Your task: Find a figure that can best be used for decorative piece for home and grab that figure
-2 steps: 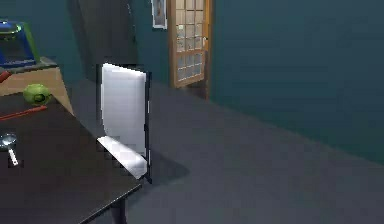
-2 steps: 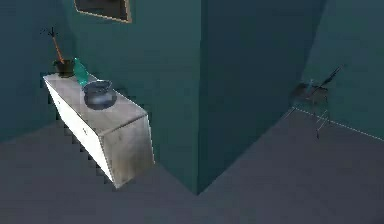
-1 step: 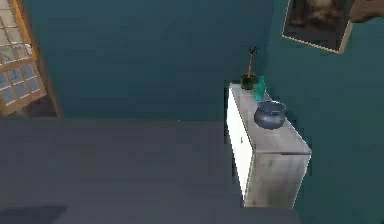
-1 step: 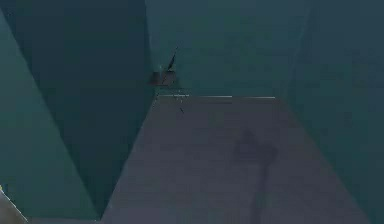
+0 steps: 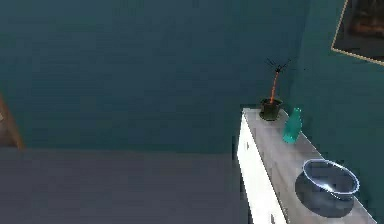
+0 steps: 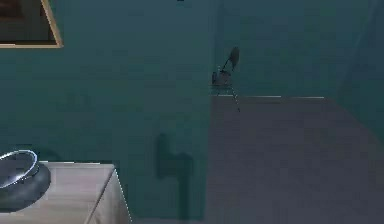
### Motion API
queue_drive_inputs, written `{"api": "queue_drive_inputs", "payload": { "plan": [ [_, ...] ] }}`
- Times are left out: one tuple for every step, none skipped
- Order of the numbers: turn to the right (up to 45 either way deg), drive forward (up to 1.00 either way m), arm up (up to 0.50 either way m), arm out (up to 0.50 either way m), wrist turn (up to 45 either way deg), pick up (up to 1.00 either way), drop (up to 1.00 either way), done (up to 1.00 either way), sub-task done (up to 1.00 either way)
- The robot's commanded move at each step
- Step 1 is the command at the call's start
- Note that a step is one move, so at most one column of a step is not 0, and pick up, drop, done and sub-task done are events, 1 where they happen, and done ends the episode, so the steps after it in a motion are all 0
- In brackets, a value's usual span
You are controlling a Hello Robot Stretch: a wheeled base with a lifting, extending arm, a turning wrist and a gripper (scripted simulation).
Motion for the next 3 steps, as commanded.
{"api": "queue_drive_inputs", "payload": {
  "plan": [
    [-45.0, 0.0, 0.0, 0.0, 0.0, 0.0, 0.0, 0.0, 0.0],
    [-6.0, 0.0, 0.0, 0.0, 0.0, 0.0, 0.0, 0.0, 0.0],
    [0.0, 1.0, 0.0, 0.0, 0.0, 0.0, 0.0, 0.0, 0.0]
  ]
}}
